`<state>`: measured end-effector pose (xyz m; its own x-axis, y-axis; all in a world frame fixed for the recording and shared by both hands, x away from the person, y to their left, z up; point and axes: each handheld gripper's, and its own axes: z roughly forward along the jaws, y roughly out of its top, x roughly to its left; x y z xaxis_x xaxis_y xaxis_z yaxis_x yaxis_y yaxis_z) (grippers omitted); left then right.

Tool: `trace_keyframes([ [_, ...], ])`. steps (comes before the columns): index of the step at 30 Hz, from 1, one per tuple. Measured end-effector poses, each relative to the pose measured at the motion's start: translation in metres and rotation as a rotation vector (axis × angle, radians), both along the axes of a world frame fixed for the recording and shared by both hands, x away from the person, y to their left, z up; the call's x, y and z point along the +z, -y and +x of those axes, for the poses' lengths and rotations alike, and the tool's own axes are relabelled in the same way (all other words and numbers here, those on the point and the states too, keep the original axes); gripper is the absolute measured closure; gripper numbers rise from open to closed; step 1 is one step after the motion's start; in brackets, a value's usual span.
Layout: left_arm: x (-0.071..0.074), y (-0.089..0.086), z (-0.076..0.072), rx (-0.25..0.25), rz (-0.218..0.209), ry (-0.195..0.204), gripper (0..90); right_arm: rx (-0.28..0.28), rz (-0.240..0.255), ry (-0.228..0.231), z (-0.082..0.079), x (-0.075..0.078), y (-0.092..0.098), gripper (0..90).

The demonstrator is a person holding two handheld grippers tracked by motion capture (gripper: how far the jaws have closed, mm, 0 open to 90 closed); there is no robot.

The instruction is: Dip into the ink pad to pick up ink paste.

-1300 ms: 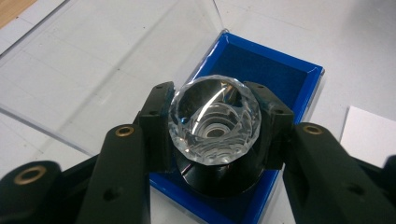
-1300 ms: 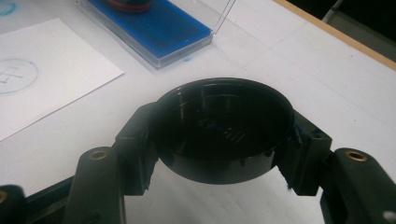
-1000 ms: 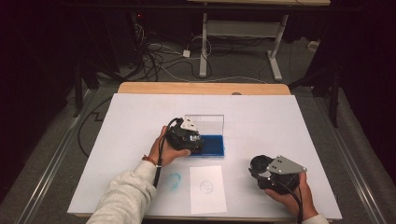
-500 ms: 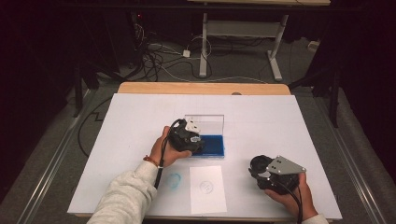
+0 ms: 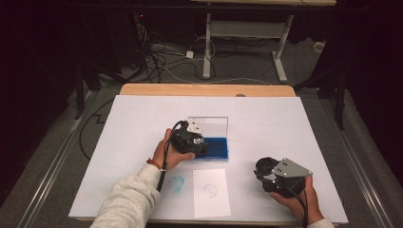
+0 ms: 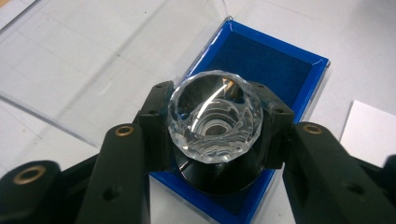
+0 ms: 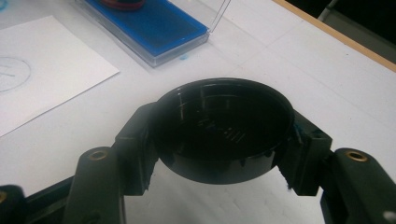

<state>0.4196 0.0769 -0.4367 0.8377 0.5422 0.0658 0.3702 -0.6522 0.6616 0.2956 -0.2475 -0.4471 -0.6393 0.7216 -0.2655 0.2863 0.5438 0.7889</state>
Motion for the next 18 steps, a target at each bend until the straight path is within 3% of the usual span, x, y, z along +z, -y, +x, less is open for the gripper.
trace_keyframes([
  [5,0.0008,0.0008,-0.0038,0.000,0.021,0.007,54.7,-0.015,0.001,0.019,-0.0004,0.0011,0.0006,38.3],
  [10,-0.0017,-0.0026,0.0031,0.012,-0.037,-0.017,54.7,-0.037,0.014,0.033,-0.0001,0.0026,0.0035,38.3],
  [14,0.0005,0.0030,-0.0005,0.010,0.014,0.005,54.7,-0.031,0.008,0.038,-0.0010,0.0028,0.0026,38.3],
  [18,0.0014,0.0014,0.0012,0.006,0.015,-0.011,54.7,-0.034,0.008,0.032,-0.0008,0.0019,0.0023,38.3],
])
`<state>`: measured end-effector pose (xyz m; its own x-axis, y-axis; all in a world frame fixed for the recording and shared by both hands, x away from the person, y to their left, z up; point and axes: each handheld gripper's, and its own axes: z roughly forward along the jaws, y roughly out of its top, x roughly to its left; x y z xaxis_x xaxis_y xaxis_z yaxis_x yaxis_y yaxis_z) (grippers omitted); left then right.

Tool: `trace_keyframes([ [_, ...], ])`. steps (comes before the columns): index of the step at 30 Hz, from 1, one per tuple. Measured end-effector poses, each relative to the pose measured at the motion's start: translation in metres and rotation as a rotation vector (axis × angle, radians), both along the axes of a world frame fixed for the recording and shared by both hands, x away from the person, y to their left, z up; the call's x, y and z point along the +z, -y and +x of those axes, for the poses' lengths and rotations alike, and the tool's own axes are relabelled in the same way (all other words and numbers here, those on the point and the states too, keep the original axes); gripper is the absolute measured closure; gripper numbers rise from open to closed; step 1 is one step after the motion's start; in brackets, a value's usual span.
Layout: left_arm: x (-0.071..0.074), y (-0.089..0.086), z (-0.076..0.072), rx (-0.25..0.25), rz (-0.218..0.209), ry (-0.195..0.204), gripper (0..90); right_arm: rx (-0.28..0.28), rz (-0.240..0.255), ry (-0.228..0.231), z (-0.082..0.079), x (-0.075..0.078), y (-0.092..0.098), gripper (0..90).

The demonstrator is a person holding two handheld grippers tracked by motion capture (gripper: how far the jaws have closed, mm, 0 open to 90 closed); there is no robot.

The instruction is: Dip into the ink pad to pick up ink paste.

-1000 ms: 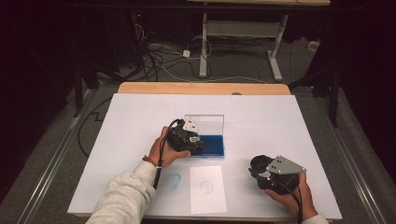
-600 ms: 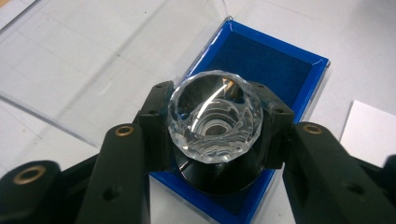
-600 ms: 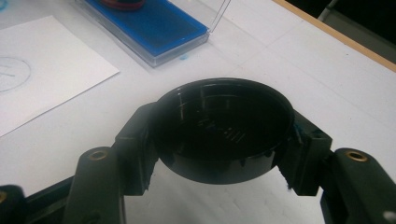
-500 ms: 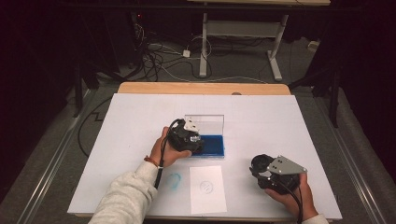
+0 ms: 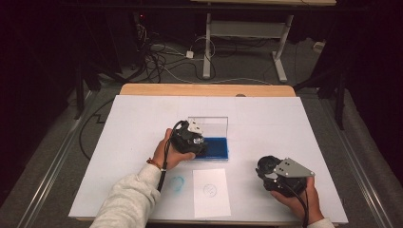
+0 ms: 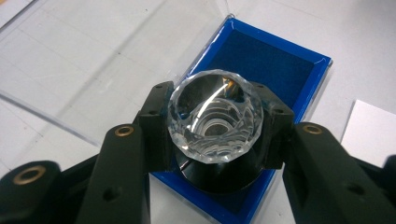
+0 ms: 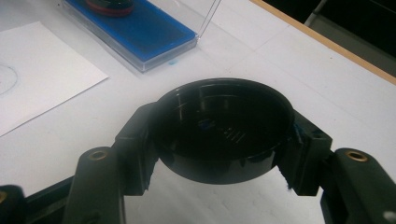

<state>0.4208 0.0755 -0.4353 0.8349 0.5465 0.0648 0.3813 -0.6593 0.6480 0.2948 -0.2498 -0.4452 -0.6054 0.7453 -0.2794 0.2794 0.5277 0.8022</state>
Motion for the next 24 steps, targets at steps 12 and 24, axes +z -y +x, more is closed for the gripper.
trace_keyframes([
  [12,0.0026,0.0028,0.0024,-0.001,0.006,-0.011,54.8,0.007,0.001,-0.002,0.0007,-0.0003,-0.0002,38.1],
  [24,0.0035,0.0023,0.0011,-0.003,0.014,-0.014,54.8,0.009,-0.001,-0.011,0.0007,-0.0006,-0.0008,38.1],
])
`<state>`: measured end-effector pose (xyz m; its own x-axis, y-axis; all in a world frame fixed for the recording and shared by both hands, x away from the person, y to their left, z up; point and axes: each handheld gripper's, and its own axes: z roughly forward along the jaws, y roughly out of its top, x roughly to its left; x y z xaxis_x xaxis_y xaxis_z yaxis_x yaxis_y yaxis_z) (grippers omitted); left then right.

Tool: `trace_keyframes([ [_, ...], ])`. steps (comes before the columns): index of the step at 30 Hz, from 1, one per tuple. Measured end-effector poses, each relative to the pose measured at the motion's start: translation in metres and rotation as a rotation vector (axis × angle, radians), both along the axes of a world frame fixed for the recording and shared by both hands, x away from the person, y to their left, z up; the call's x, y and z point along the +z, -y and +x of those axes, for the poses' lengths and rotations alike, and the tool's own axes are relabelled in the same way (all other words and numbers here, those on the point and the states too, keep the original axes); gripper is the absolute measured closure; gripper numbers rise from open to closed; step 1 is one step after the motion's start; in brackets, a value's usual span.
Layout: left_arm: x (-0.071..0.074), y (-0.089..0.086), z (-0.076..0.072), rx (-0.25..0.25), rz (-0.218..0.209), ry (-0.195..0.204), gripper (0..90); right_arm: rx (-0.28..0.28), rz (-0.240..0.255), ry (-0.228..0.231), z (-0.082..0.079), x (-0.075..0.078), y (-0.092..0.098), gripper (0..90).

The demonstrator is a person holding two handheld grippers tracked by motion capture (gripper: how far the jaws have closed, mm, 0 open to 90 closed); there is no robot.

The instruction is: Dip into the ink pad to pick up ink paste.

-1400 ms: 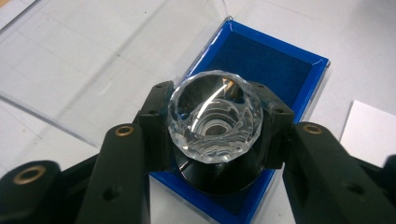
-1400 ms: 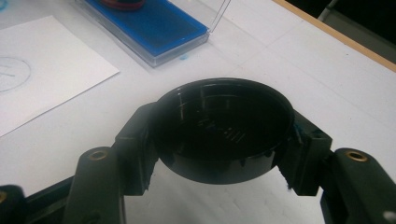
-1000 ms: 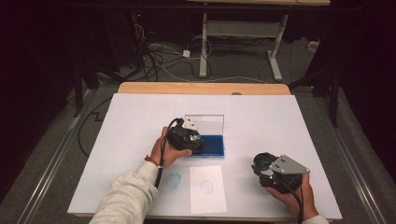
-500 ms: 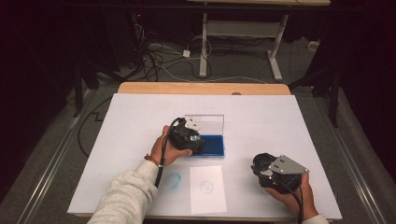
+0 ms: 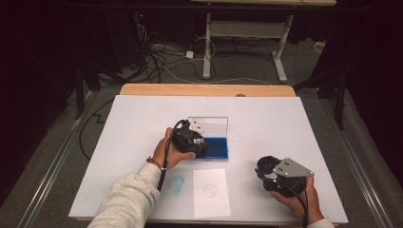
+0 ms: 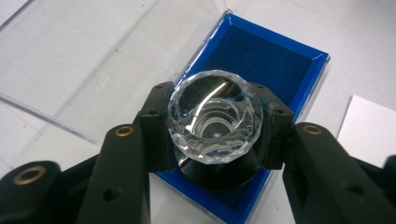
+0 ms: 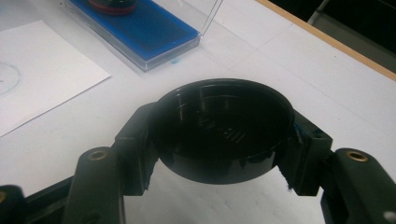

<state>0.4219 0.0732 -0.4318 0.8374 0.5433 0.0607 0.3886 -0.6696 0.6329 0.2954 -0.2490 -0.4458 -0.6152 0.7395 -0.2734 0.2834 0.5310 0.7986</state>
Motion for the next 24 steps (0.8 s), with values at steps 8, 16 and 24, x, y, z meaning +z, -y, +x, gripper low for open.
trace_keyframes([
  [8,0.022,0.010,0.002,-0.030,-0.044,0.030,54.8,-0.003,0.005,-0.002,0.000,0.000,0.001,38.1],
  [16,0.032,0.028,0.004,-0.071,-0.034,0.045,54.8,0.004,0.001,-0.005,0.000,0.000,0.001,38.0],
  [24,0.028,0.038,0.004,-0.088,-0.033,0.047,54.8,0.009,-0.002,-0.010,0.000,-0.001,0.001,38.0],
])
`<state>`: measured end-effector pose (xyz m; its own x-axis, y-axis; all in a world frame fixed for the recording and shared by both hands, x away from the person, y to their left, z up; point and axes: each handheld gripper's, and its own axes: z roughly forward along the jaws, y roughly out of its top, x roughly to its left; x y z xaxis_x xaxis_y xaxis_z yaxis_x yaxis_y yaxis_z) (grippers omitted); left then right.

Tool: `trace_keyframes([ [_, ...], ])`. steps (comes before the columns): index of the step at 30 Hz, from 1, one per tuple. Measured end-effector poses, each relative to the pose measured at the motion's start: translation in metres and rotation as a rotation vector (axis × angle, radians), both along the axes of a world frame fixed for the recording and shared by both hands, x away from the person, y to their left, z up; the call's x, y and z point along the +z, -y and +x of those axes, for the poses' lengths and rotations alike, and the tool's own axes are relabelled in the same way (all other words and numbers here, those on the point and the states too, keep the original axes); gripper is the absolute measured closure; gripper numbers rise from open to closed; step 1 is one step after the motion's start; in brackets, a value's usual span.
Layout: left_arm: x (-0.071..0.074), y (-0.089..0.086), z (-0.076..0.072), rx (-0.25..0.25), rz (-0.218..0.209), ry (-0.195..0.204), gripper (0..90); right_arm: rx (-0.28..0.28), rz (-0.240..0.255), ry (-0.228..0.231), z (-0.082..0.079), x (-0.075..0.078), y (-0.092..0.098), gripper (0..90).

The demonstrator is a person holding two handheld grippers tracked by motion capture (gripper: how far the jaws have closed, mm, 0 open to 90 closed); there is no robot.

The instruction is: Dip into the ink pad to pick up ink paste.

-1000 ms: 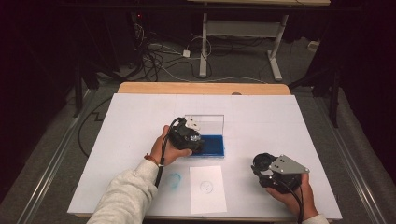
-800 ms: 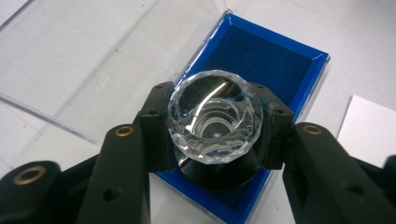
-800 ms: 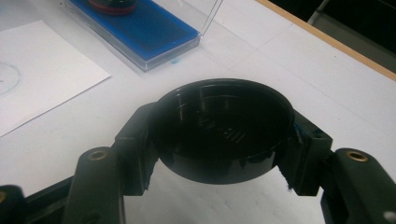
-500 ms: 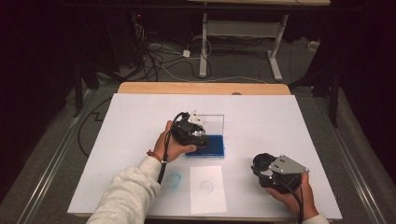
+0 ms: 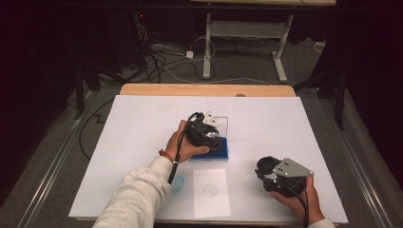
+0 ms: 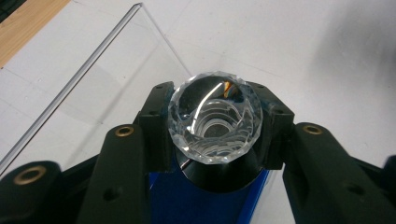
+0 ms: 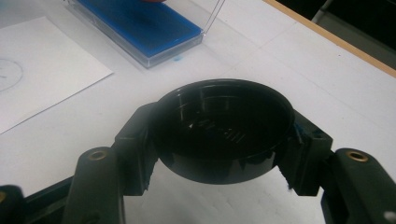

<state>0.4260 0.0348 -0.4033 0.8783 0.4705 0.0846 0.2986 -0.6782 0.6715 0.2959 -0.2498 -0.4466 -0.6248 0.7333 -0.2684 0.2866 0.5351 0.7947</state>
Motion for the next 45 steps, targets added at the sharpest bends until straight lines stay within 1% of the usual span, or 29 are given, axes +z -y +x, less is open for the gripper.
trace_keyframes([
  [2,-0.001,0.001,0.000,-0.005,0.000,0.002,54.8,0.001,0.001,0.001,0.000,0.000,0.000,38.1],
  [5,-0.005,0.004,0.000,-0.008,-0.003,-0.008,54.7,0.003,0.001,0.001,0.000,0.000,0.000,38.1],
  [6,-0.006,0.004,0.001,-0.018,0.013,-0.010,54.8,0.006,0.000,0.001,0.000,0.000,0.000,38.2],
  [9,-0.014,0.008,0.000,-0.019,0.048,0.001,54.7,0.013,-0.004,0.001,0.000,0.000,0.000,38.2],
  [14,-0.026,0.010,0.001,-0.021,0.063,-0.015,54.8,0.014,-0.007,0.001,0.000,0.000,-0.001,38.2],
  [16,-0.027,0.010,0.000,-0.016,0.057,-0.014,54.8,0.012,-0.007,-0.001,0.000,0.000,0.000,38.2],
  [20,-0.026,0.010,-0.001,-0.025,0.081,-0.016,54.8,0.010,-0.009,-0.004,0.000,0.000,-0.001,38.2],
  [26,-0.023,0.011,0.001,-0.025,0.107,-0.040,54.9,0.012,-0.012,-0.003,0.000,0.000,-0.002,38.2],
  [29,-0.022,0.014,0.002,-0.027,0.125,-0.039,54.9,0.012,-0.012,-0.003,0.000,0.000,-0.002,38.2],
  [32,-0.022,0.014,0.001,-0.024,0.127,-0.043,54.8,0.013,-0.012,-0.004,0.000,0.000,-0.002,38.2],
  [34,-0.022,0.014,0.001,-0.019,0.126,-0.039,54.8,0.012,-0.012,-0.004,0.000,-0.001,-0.002,38.2],
  [38,-0.023,0.012,0.003,-0.024,0.113,-0.041,54.8,0.011,-0.013,-0.011,0.000,-0.001,-0.003,38.2],
  [39,-0.024,0.012,0.003,-0.023,0.105,-0.041,54.9,0.015,-0.015,-0.006,0.000,-0.001,-0.003,38.2],
  [40,-0.024,0.011,0.003,-0.026,0.106,-0.043,54.9,0.015,-0.016,-0.004,-0.001,0.000,-0.002,38.2],
  [42,-0.025,0.010,0.001,-0.023,0.101,-0.033,54.9,0.013,-0.014,-0.004,-0.001,0.000,-0.002,38.2],
  [45,-0.025,0.013,-0.001,-0.022,0.115,-0.021,54.8,0.011,-0.013,-0.005,0.000,-0.001,-0.001,38.2],
])
